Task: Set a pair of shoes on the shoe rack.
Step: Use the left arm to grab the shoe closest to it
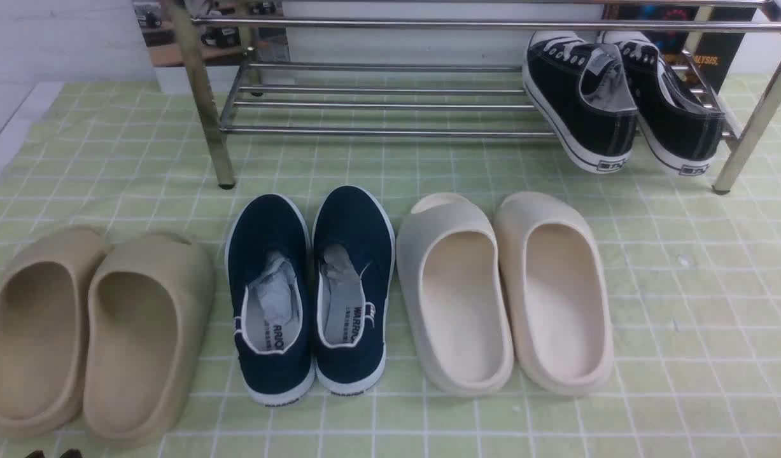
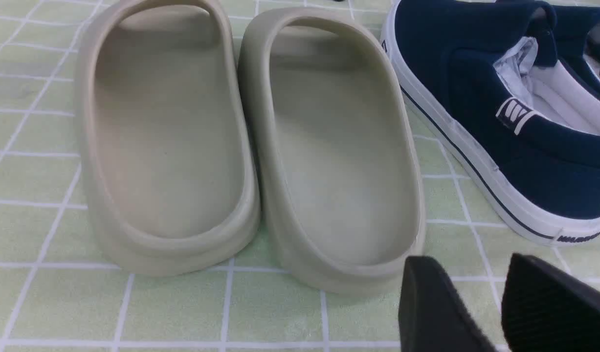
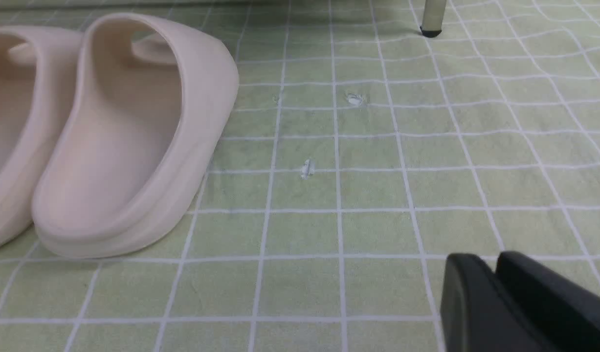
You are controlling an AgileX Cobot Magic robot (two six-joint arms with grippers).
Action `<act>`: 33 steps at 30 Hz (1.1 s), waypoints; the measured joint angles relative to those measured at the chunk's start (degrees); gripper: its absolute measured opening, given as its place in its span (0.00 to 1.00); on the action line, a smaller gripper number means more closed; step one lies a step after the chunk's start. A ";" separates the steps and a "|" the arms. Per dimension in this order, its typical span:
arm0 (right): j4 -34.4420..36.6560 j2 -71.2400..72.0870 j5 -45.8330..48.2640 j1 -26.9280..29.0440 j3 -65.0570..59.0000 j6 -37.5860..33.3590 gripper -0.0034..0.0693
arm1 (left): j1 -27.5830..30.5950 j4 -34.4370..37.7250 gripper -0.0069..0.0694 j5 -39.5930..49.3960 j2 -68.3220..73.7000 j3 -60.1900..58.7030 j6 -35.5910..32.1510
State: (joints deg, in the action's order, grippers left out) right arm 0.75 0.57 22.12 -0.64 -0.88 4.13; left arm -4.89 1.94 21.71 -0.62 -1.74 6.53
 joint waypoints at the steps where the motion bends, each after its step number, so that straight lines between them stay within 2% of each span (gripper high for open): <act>1: 0.00 0.00 0.00 0.00 0.00 0.00 0.21 | 0.00 0.00 0.40 -0.78 0.00 0.00 0.00; 16: 0.00 0.00 0.00 0.00 0.00 0.00 0.22 | 0.00 0.00 0.40 -2.01 0.00 0.00 0.00; 25: 0.00 0.00 0.00 0.00 0.00 0.00 0.23 | 0.00 0.00 0.40 -6.63 0.00 0.00 0.00; 33: 0.00 0.00 0.00 0.00 0.00 0.00 0.23 | 0.00 0.00 0.40 -7.25 0.00 0.00 0.00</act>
State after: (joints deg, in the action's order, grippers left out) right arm 0.75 0.57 22.12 -0.64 -0.88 4.13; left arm -4.89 1.94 14.46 -0.62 -1.74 6.53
